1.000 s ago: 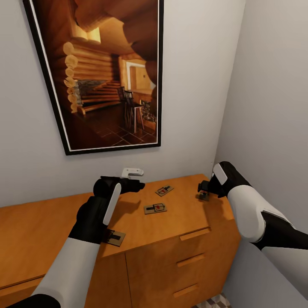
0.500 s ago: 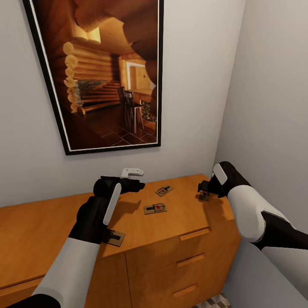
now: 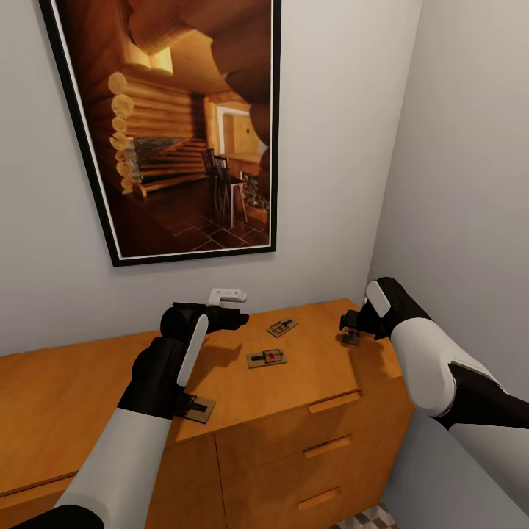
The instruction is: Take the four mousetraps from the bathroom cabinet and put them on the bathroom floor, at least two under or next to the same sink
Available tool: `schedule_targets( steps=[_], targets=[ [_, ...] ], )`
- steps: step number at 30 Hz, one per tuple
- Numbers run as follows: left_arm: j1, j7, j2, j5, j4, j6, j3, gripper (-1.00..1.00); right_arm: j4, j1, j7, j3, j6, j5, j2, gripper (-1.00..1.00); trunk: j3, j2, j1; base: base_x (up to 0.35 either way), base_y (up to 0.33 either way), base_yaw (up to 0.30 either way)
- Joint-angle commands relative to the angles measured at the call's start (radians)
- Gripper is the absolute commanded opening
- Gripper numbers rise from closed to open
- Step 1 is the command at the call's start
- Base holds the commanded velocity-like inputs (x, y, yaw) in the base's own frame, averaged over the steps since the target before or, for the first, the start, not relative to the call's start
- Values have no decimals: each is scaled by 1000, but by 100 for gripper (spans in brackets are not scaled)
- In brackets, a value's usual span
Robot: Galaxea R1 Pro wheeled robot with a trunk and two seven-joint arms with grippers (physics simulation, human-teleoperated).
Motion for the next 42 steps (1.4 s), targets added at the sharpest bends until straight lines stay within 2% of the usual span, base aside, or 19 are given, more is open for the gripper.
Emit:
schedule_targets(
  steps=[1, 7, 16, 42],
  targets=[
    [-1, 1, 0, 4, -1, 4, 0, 100, -1, -1, -7, -3, 2, -6, 0, 100, -1, -1, 0, 0, 0, 0],
    [-1, 1, 0, 4, -1, 4, 0, 100, 0, -1, -8, -2, 2, -6, 0, 100, -1, -1, 0, 0, 0, 0],
    [-1, 1, 0, 5, -1, 4, 0, 100, 0, -1, -11, -2, 2, -5, 0, 100, -29, -64, 34, 0, 0, 0],
    [-1, 1, 0, 4, -1, 4, 0, 100, 19, -1, -28, -2, 2, -5, 7, 100, -29, -64, 34, 0, 0, 0]
  ],
)
